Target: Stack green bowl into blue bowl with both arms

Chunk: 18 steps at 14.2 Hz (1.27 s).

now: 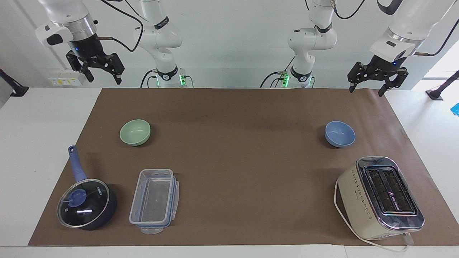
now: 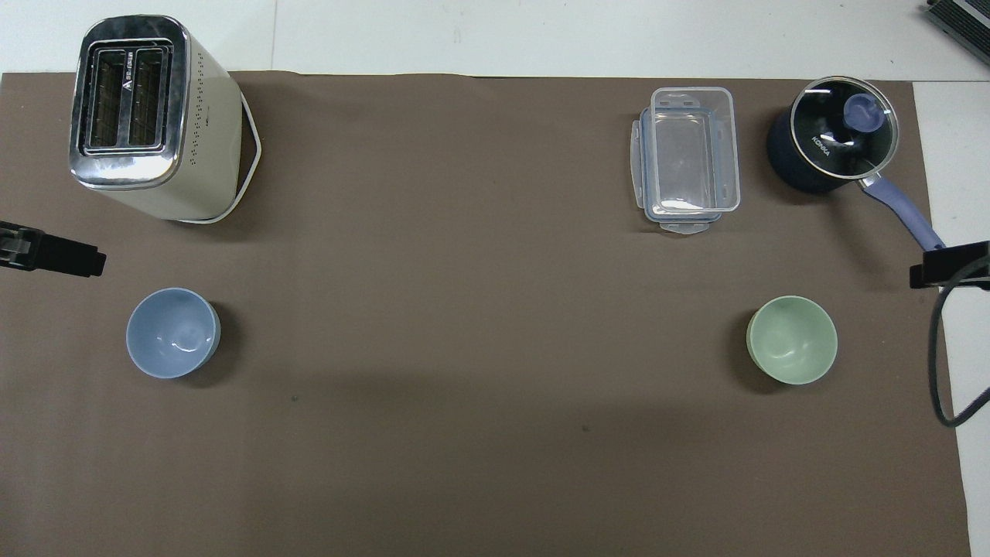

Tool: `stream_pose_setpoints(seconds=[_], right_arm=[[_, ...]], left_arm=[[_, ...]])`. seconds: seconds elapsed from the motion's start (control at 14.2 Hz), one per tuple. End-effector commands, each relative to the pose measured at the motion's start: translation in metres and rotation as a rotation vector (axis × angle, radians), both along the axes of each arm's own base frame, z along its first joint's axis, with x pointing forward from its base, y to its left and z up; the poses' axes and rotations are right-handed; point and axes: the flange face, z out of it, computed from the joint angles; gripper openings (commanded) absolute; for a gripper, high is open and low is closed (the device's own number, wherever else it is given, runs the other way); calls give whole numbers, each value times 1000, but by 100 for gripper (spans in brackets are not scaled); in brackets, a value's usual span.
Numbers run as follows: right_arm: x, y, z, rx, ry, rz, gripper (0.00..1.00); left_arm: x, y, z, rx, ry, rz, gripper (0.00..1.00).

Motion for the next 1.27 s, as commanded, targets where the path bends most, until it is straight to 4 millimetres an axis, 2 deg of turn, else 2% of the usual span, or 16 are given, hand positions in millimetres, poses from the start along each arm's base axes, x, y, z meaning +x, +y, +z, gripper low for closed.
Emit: stream_pose_setpoints(seconds=[0.0, 0.7, 1.2], right_arm=[[-3, -10, -1, -5, -22, -26, 100], [-4, -28, -1, -18, -29, 105, 100], [-4, -28, -3, -7, -20, 35, 100]], left_arm=[[-3, 2, 3, 19, 8, 11, 100], [-3, 2, 3, 20, 14, 10, 100], [3, 1, 2, 10, 5, 9, 100]])
